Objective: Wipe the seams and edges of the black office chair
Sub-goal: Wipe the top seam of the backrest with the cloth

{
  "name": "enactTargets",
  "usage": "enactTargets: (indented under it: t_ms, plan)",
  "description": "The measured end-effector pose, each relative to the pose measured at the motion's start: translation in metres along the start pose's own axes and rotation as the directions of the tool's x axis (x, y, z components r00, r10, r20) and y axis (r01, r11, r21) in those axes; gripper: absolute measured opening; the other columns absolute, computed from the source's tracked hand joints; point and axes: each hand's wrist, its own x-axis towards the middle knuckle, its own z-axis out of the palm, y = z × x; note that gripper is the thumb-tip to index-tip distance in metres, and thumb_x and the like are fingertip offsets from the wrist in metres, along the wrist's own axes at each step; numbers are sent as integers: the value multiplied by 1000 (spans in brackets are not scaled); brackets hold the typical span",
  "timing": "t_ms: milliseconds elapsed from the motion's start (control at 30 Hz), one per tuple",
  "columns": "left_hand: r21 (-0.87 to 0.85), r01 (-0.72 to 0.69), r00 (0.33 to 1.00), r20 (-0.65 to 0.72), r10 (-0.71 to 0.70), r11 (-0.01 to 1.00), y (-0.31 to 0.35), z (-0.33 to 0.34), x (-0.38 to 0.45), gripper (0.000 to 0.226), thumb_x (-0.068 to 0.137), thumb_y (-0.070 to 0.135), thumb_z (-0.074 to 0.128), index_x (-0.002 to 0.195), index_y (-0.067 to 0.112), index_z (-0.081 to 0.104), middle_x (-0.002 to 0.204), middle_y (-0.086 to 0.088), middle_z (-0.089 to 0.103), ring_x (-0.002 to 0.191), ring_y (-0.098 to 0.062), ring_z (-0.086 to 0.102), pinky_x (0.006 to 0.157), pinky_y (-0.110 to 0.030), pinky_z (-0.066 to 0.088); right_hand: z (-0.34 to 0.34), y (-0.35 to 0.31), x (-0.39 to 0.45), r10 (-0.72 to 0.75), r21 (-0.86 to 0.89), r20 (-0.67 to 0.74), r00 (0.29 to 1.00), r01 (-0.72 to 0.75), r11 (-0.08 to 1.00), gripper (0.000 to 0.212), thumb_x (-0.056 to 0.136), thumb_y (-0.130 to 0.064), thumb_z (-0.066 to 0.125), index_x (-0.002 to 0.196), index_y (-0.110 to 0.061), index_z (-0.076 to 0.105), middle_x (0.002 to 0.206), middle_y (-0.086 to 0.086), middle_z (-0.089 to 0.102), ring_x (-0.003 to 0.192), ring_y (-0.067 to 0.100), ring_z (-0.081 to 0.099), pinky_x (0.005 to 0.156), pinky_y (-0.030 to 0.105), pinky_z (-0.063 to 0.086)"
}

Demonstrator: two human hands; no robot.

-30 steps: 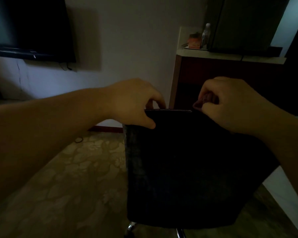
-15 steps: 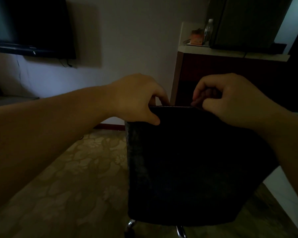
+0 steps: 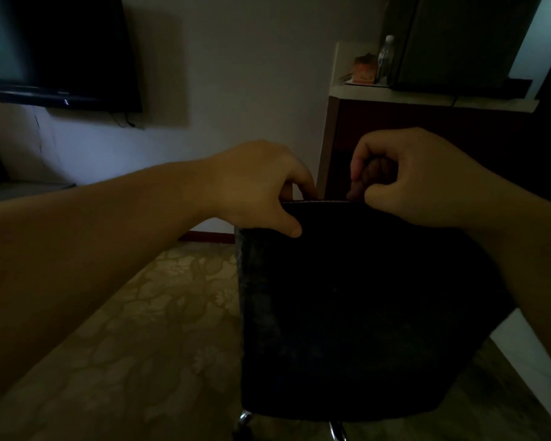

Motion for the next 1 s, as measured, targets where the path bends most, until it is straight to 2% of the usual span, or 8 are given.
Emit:
enactTargets:
  t_ms: [267,367,500,600,733,800,867,1000]
  plan:
    - [-17,-22,1000,3,22,1000,3,-1,2,69,78,51,80,140,37,55,90,32,53,77,15,50,70,2,35,-2,-4,-3,-13,41,19,1000,12,999,22,76,2,71,77,-19,70,64,-5,64,50,-1,56,49,8,41]
    - [-22,-29,1000,0,29,999,5,0,1,72,77,51,81,142,36,54,84,35,47,74,21,49,69,4,35,-3,-6,-5,-1,61,140,990,-7,998,25,76,8,67,76,-17,70,61,0,62,46,2,52,47,11,40]
    - [-6,-33,999,-4,33,999,8,-2,1,73,79,50,80,145,36,51,83,35,40,72,26,45,69,5,32,0,-6,0,14,24,28,1000,-15,1000,24,77,1,69,77,-23,68,61,-14,62,52,-2,57,49,7,40]
    - [19,-41,999,-5,41,999,11,-1,1,75,79,53,80,146,39,48,84,34,39,70,20,43,69,1,32,2,-13,-2,3,67,188,982,-16,998,25,76,7,67,75,-17,67,53,-8,58,44,0,51,45,8,37]
    - [-21,-31,998,-50,30,999,12,4,-5,74,78,53,79,145,42,49,84,38,39,71,24,47,70,0,34,4,-7,1,9,85,25,1000,-11,996,24,79,6,67,80,-19,67,60,-10,63,50,-3,55,48,7,40]
    - [-91,-36,997,-75,29,995,11,6,-9,74,78,50,81,144,42,50,84,41,43,78,28,49,73,1,39,4,-6,-2,15,123,80,997,-25,992,24,78,9,65,79,-15,67,61,-3,62,48,0,53,47,10,40]
    - [-155,-43,996,-89,29,987,8,9,-15,77,78,46,82,146,44,46,94,37,55,87,25,54,78,1,42,1,-7,-5,24,164,129,991,-45,985,27,78,11,63,77,-16,67,64,5,61,46,1,50,46,12,40]
    - [-301,-11,987,-159,-39,954,-3,14,-32,92,79,29,84,153,47,33,121,18,65,99,6,64,84,-10,52,3,-1,-3,30,154,8,1000,-31,988,27,79,8,63,79,-18,67,63,-11,63,47,-2,53,47,9,40]
